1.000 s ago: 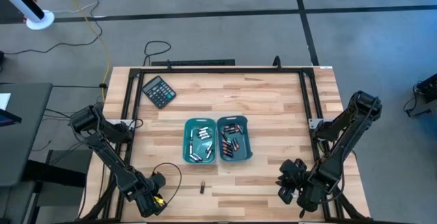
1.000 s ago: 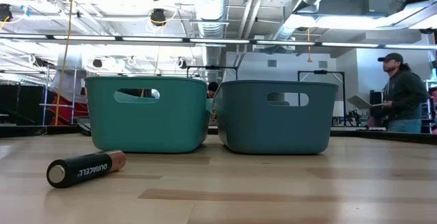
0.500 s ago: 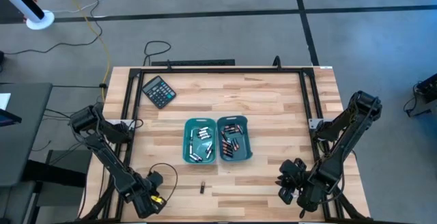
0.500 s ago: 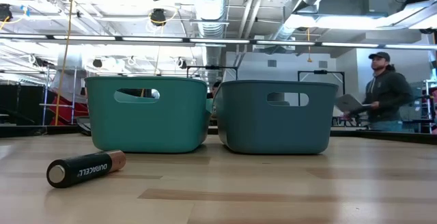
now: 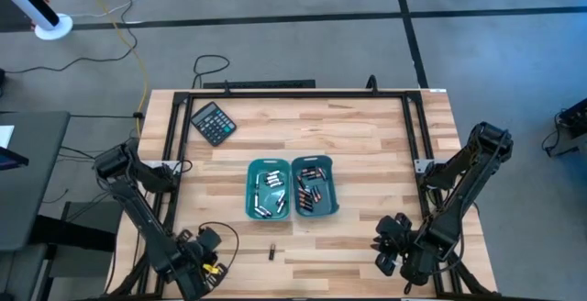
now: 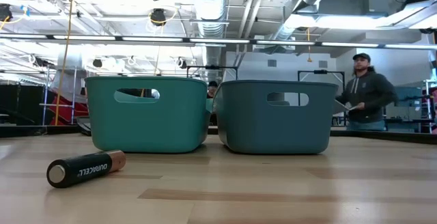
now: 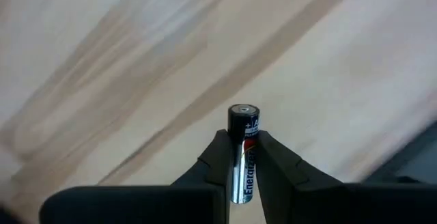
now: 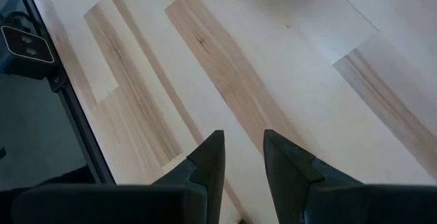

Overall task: Sort batteries
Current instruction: Put the silver battery into the green bin

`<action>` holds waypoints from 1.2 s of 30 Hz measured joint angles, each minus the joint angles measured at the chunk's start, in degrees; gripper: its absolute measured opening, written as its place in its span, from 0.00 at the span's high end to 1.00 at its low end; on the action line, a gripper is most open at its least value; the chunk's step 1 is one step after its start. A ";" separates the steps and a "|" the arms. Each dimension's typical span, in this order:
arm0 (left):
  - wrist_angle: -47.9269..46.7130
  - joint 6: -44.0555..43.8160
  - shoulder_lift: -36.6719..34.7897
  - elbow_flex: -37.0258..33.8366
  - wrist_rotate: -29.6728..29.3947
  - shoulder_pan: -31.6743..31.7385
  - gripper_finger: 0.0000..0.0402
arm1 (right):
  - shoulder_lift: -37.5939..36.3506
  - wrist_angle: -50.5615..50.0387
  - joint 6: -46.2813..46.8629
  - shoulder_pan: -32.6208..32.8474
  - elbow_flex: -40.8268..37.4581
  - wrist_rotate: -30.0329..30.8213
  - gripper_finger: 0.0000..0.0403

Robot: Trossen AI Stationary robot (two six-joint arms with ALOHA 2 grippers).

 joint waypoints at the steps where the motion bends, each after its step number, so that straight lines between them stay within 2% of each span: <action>1: -1.72 0.78 -0.16 1.79 -1.43 0.17 0.91 | 0.00 -0.01 -0.02 -0.02 0.00 0.00 0.71; 7: -16.46 9.34 -2.34 13.16 -10.60 3.24 0.91 | 0.00 -0.01 -0.02 -0.18 0.00 0.00 0.71; 12: -25.25 22.36 -6.33 19.76 -11.79 13.04 0.91 | 0.00 -0.02 1.22 -0.97 0.00 -0.01 0.71; 18: -18.57 53.59 -8.57 21.30 -10.49 31.78 0.91 | 0.00 0.06 1.99 -2.95 0.00 -0.02 0.71; 21: -11.78 68.78 -5.94 21.29 -4.96 40.91 0.91 | 0.00 0.05 3.10 -4.28 0.00 -0.02 0.71; 24: -7.23 79.90 -1.50 21.29 -0.32 47.03 0.91 | 0.00 0.06 4.34 -5.55 0.00 -0.02 0.71; 30: -4.43 91.74 8.15 20.49 5.17 51.96 0.91 | 0.00 0.76 5.28 -7.49 0.00 -0.02 0.71; 36: 5.58 94.25 9.54 12.22 11.42 53.30 0.91 | 0.00 0.80 7.42 -8.39 0.00 -0.02 0.71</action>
